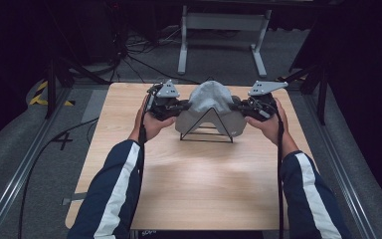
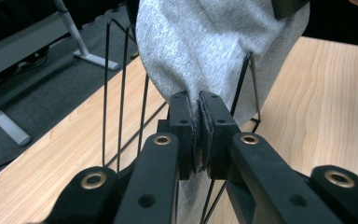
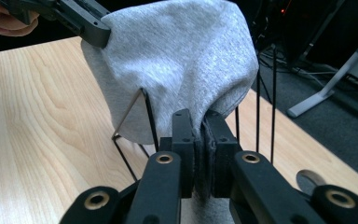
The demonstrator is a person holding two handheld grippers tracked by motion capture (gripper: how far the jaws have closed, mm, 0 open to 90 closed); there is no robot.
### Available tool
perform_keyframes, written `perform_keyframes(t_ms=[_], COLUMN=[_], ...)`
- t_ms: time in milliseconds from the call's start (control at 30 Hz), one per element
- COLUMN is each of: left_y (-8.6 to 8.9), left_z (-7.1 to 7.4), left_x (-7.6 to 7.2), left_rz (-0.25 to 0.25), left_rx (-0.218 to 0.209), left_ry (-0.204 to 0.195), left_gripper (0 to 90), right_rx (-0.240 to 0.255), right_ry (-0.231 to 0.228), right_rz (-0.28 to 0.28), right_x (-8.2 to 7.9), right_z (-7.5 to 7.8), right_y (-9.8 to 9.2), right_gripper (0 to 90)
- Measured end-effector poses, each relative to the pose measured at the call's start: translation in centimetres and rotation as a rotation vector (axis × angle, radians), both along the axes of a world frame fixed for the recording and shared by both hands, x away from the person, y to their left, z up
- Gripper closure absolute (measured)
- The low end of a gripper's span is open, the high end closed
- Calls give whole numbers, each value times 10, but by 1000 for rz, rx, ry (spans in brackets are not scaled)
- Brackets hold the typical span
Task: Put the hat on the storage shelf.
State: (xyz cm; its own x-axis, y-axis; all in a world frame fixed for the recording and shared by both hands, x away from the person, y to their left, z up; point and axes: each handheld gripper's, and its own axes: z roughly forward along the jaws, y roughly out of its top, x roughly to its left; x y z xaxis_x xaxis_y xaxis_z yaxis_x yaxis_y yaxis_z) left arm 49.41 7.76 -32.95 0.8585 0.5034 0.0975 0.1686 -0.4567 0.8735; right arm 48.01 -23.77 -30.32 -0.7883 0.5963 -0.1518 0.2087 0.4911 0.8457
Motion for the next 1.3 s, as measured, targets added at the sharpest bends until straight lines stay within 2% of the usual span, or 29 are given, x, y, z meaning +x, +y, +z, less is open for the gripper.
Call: perform_keyframes(t_ms=[100, 233, 367, 433, 467, 500, 567, 633, 667, 733, 800, 833, 867, 900, 967, 1067, 1100, 1167, 1200, 1233, 1267, 1300], left_y=[-2, -5, -8, -7, -7, -5, -1, 3, 5, 9, 11, 11, 11, 10, 7, 1, -2, -5, -6, -6, -7, -7], left_z=[-8, -15, -21, -22, -21, -21, -20, -22, -24, -30, -38, -41, -44, -50, -55, -61, -63, -66, -67, -67, -68, -69], left_x=[0, -1, -1, -2, -2, -2, -3, -3, -3, -3, -2, -2, -2, -2, -1, 2, 3, 5, 5, 5, 6, 6], left_rz=[-2, -7, -7, 7, 22, 47, 47, 51, 37, 41, 14, 13, 16, 3, 6, 9, 22, 27, 35, 35, 37, 42], left_rx=[48, 67, 81, 52, 42, 13, -6, 8, 1, 13, 7, 17, 49, 54, 73, 92, 106, 117, 134, 134, 137, 141], left_ry=[-6, -7, -11, -9, -12, -7, -1, 3, 11, 30, 73, 74, 69, 86, 94, 103, 97, 99, 92, 92, 90, 82], left_gripper=[845, 844, 845, 840, 794, 714, 608, 517, 511, 487, 448, 444, 443, 447, 461, 538, 606, 681, 756, 798, 798, 859], right_rx=[2, -20, -28, -17, -11, -7, 29, 40, 41, 50, 53, 52, 57, 66, 73, 55, 47, 37, 35, 31, 31, 22], right_ry=[17, 26, 28, 25, 19, 13, 4, 6, 8, 21, 44, 53, 56, 67, 104, 136, 141, 142, 136, 134, 134, 128], right_rz=[-3, 2, 11, 12, 5, -1, -15, -33, -35, -29, -21, -23, -22, -21, -9, -14, -18, -28, -35, -37, -37, -34], right_x=[0, 0, -2, -2, -2, -3, -4, -6, -6, -9, -12, -13, -15, -16, -17, -16, -14, -13, -12, -12, -12, -12], right_z=[-11, -23, -31, -31, -31, -30, -25, -24, -24, -28, -33, -37, -40, -43, -53, -67, -71, -77, -79, -81, -81, -83], right_y=[-2, 1, 6, 7, 7, 6, 2, -3, -5, -11, -17, -21, -23, -27, -33, -32, -30, -26, -25, -24, -24, -22], right_gripper=[845, 845, 845, 843, 836, 816, 754, 676, 670, 626, 569, 553, 540, 519, 510, 527, 545, 625, 684, 739, 739, 807])
